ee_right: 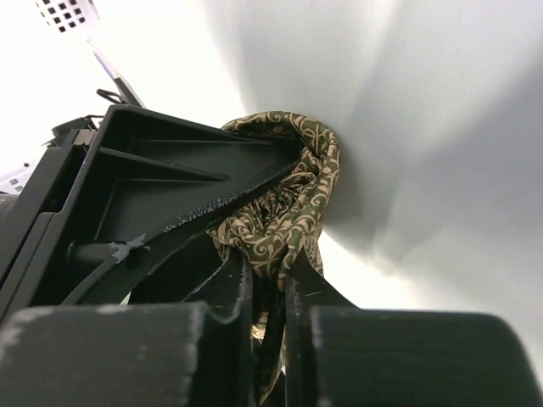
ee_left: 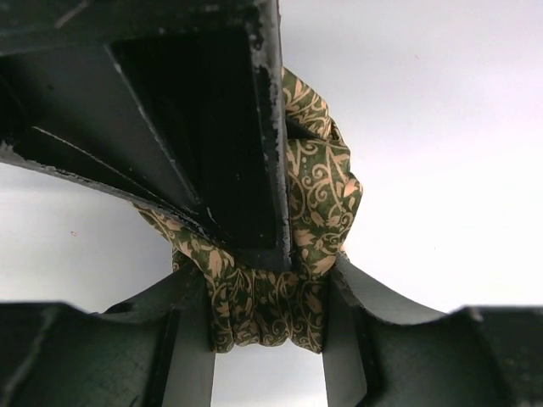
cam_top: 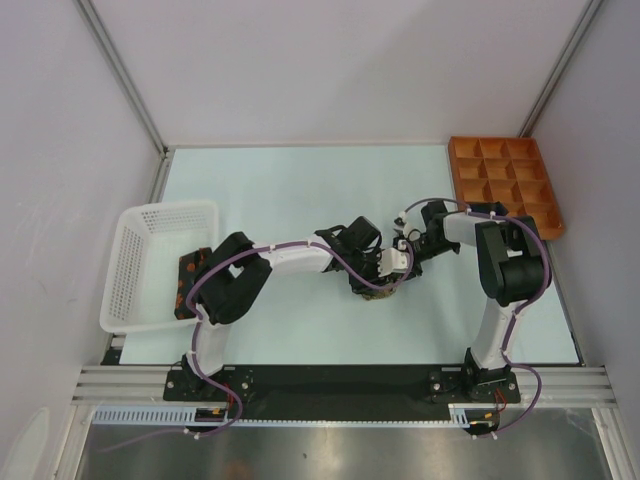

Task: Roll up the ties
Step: Pick up the tie at the center of the board.

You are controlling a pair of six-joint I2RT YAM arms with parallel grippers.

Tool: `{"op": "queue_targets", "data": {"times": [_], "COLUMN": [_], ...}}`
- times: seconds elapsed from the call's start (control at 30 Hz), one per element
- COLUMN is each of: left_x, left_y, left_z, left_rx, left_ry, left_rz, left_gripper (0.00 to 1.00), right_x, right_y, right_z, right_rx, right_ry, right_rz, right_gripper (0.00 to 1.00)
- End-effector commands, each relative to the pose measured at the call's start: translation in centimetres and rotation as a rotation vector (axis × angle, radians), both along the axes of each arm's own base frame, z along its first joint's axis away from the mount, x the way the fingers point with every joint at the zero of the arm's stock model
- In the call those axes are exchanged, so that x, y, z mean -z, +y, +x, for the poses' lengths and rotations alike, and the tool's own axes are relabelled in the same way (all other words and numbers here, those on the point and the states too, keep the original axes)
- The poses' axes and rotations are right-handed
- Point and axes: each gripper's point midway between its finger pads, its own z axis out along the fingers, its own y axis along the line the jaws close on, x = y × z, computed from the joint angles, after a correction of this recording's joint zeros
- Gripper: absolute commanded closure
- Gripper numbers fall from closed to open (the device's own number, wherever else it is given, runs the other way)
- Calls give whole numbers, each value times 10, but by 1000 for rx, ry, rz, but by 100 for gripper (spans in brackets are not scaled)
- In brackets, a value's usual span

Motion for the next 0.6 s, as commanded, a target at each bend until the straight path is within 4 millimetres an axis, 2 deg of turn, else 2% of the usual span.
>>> {"op": "queue_targets", "data": {"times": [0.0,0.07,0.13,0.17,0.2,0.23,0.27,0.37,0.4,0.43,0.53,0.57], "left_x": [26,8,-12,-32,-43,-56,-81,-110,-120,-124,-135,-135], "left_y": [25,24,23,22,25,28,26,34,40,43,52,55], "left_z": [-8,-3,1,3,-1,3,6,5,1,0,-9,-11], "left_rx": [-31,-52,-68,-68,-66,-75,-69,-77,-78,-82,-91,-96], "left_ry": [49,53,84,78,105,102,80,102,111,119,141,152], "left_rz": [100,55,2,-33,-42,-65,-107,-136,-138,-147,-153,-148], "left_gripper": [65,51,31,20,5,2,1,1,1,1,0,0], "right_x": [-10,-12,-18,-22,-27,-32,-39,-57,-69,-77,-109,-112], "right_y": [-5,-11,-18,-21,-25,-32,-36,-53,-58,-61,-96,-115], "right_z": [11,14,17,21,21,26,33,38,42,43,64,69], "right_rx": [-7,6,17,20,24,41,48,39,34,20,-25,-33], "right_ry": [-66,-70,-86,-102,-97,-112,-138,-204,-223,-252,-421,-458], "right_rz": [-39,-41,-42,-42,-47,-48,-45,-45,-49,-52,-117,-171], "right_gripper": [100,100,100,100,100,100,100,100,100,100,100,100]}}
